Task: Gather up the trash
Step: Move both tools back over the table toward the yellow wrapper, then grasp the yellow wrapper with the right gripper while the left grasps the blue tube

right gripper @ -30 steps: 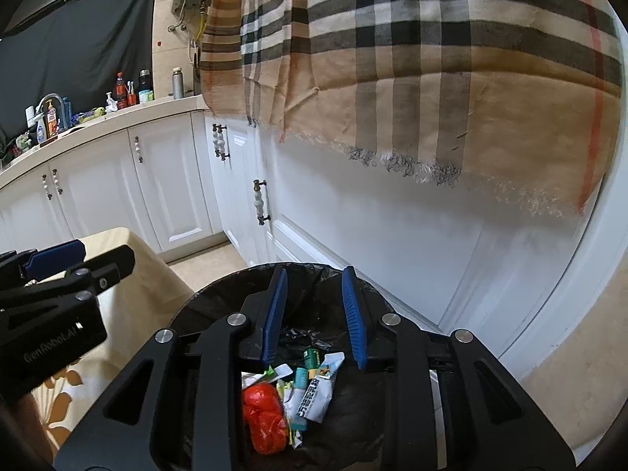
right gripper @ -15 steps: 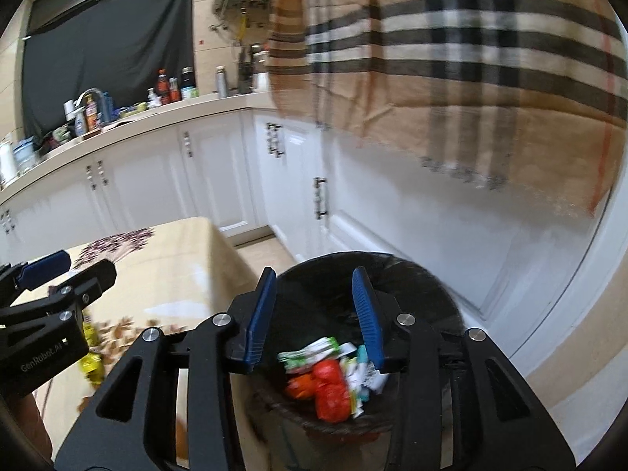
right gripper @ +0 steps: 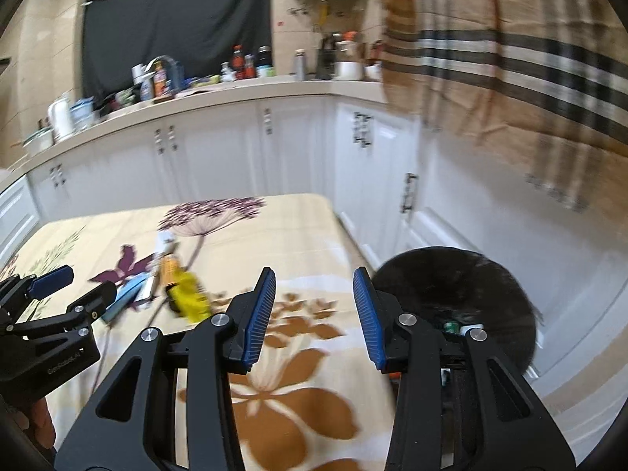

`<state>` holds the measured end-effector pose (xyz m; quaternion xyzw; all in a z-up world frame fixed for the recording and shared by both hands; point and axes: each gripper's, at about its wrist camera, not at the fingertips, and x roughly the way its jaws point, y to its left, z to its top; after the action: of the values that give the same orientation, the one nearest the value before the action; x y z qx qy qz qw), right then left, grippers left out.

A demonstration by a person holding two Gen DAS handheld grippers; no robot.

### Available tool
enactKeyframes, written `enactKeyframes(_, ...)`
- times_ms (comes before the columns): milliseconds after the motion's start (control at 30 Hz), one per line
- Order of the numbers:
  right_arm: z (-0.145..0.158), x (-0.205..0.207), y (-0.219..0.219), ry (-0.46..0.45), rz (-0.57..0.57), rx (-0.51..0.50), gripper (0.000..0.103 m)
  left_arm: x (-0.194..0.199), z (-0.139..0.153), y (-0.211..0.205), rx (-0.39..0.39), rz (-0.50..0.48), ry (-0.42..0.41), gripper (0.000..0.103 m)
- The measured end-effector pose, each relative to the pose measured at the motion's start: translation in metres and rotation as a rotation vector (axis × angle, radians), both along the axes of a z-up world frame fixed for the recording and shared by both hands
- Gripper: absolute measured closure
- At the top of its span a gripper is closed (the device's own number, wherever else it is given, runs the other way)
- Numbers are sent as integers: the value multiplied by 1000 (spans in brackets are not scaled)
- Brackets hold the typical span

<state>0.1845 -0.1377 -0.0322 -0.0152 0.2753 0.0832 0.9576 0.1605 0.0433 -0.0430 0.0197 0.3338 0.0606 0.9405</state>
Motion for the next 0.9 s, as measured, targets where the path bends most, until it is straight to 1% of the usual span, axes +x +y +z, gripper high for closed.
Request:
enactKeyframes(133,-3,-1,26,20,59,-13,63,-8,-3,23,-2,49,7,37)
enactKeyframes(333,-16,6,65,83,142,-34,63,-15,-7,52,-6,107,15,37)
enactKeyframes(400,-20,10,72,103,154,-46,63,-17,-9,62,-11,127,20,37)
enactKeyframes(633,-35,24,88,188,170,-86,63,-22,-14,84,-17,169,35,37)
enactKeyframes(833,-50,37,89,285,170,-90,63,-21,-19,90,-27,176,54,37)
enactKeyframes(867,-51,38,89,292,168,-90,66,-20,-19,89,-30,174,56,37)
enactKeyframes(900,-52,39,89,300,169,-88,76,-20,-19,89,-32,171,58,37)
